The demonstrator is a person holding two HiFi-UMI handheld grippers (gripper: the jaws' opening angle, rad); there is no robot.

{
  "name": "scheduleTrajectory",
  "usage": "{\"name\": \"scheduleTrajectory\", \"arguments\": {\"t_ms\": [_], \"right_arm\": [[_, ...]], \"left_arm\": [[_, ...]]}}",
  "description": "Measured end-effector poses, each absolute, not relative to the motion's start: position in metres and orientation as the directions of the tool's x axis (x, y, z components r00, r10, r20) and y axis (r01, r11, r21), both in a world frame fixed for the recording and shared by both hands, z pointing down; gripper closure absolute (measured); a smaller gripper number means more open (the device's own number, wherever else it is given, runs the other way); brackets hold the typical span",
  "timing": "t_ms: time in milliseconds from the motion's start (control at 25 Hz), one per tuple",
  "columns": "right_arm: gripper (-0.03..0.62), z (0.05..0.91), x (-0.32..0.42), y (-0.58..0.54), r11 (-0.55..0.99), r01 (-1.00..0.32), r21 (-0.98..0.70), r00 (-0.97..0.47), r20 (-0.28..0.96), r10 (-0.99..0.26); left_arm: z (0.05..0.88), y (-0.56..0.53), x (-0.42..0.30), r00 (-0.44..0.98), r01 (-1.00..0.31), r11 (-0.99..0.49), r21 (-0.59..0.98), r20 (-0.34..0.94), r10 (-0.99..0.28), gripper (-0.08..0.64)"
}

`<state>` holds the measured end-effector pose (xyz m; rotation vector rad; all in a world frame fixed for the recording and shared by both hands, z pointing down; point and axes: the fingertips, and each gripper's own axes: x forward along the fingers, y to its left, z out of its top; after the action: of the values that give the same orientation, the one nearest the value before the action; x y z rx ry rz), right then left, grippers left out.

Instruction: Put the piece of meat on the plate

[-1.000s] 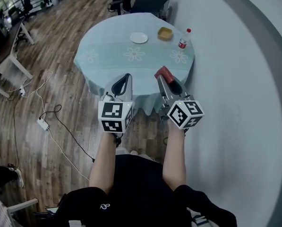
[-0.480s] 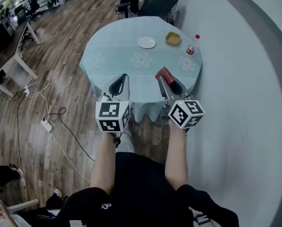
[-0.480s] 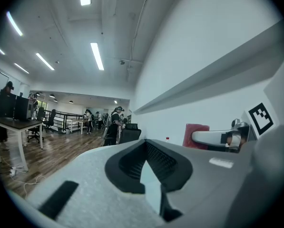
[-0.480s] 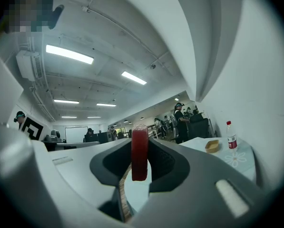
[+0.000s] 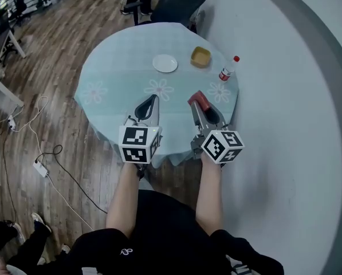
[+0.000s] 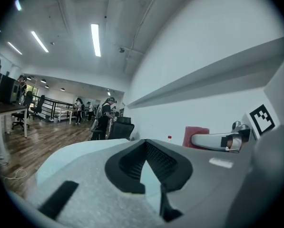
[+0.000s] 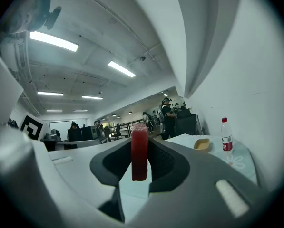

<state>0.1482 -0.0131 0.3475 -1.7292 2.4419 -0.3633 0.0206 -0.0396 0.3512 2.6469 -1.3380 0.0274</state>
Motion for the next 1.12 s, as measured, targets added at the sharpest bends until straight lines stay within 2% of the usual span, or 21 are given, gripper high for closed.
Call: {"name": "scheduleTrajectory", "arguments": {"t_ms": [240,520,840,1120], "right_arm": [[0.488,0.376,0.150,-0.128,0.232,-0.922,-0.310,-0.275,0.101,-0.956],[0.488,0.396,0.137,-0.213,0.193,-0.932,-0.307,-0.246,0.146,-0.958],[0.488,0.442,0.177,-0.243,0.085,-0.941,-0.327,-0.184,0.283,-0.941],[0.488,0.472,0.178,-0.287,0.138,-0.914,-0.382,-0.271,0.322,-0.907]], "left_arm": [[0.386,-0.155,0.019,0.621,-0.783,-0.597,0.173,0.193,-0.760,0.568],[0.413,-0.257,0.000,0.615,-0.787,-0.569,0.238,0.231,-0.754,0.568],[0.461,-0.288,0.038,0.661,-0.750,-0.586,0.306,0.319,-0.679,0.567],[0.478,-0.314,0.042,0.616,-0.788,-0.545,0.287,0.379,-0.691,0.566]]}}
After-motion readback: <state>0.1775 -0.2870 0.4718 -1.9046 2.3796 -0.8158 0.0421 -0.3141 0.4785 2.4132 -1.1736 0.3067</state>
